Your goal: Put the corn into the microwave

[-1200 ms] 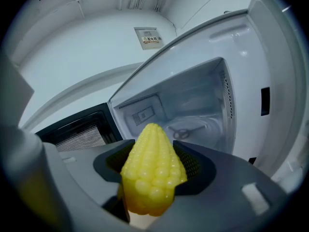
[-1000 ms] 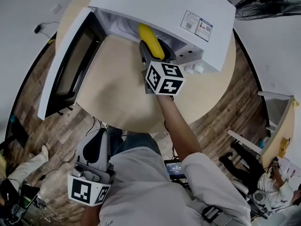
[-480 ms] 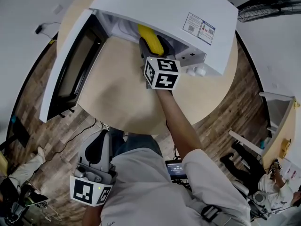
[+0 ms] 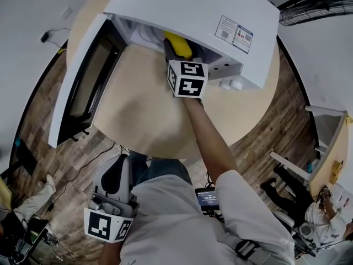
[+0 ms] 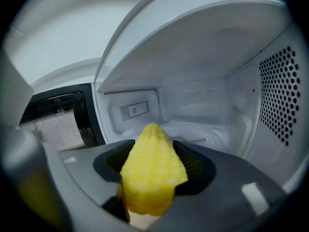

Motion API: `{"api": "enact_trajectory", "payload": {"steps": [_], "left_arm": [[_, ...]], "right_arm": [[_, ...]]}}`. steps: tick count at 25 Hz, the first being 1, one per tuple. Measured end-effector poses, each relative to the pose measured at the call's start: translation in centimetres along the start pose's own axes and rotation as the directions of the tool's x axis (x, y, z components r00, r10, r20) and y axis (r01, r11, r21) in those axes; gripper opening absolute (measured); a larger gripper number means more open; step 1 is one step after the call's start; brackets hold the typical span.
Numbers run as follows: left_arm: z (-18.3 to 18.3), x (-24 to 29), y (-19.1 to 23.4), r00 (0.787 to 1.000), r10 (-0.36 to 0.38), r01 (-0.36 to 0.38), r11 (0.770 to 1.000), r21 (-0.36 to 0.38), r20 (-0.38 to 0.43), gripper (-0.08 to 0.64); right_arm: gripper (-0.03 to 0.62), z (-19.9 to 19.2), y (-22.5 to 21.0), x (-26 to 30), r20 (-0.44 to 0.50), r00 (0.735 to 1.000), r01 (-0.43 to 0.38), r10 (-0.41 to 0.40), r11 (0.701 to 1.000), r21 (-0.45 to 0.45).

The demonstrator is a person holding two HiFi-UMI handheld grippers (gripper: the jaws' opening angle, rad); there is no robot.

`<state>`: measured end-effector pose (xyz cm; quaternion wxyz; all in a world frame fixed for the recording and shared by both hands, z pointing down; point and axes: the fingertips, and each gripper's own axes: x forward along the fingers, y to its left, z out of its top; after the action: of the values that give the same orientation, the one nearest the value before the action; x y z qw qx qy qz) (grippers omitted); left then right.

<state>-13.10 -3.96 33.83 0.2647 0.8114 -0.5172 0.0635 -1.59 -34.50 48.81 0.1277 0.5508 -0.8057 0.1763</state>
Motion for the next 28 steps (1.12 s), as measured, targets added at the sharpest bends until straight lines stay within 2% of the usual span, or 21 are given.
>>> {"api": "enact_trajectory", "payload": {"steps": [13,18,28], "left_arm": [[0.1,-0.4,0.8,1.000,0.017,-0.017,1.000,-0.003,-0.008,-0.008],[0.2,-0.3,0.6,1.000,-0.005,0.005,0.997,-0.077,0.004,-0.008],[0.0,-0.9,2.1,0.999,0.040,-0.040,0.993,-0.107,0.002,-0.008]], "right_arm": [[0.261,0.4,-1.8,2.8,-0.026,0.998,0.061,-0.064,0.994,-0.086],[0.261,0.3,-2.1,3.6,-0.031,0.996,0.074,-0.078,0.991,-0.108],[0.261,0.9,-2.5,5.1,-0.023,0.992,0.116,-0.125,0.966,-0.230]]}}
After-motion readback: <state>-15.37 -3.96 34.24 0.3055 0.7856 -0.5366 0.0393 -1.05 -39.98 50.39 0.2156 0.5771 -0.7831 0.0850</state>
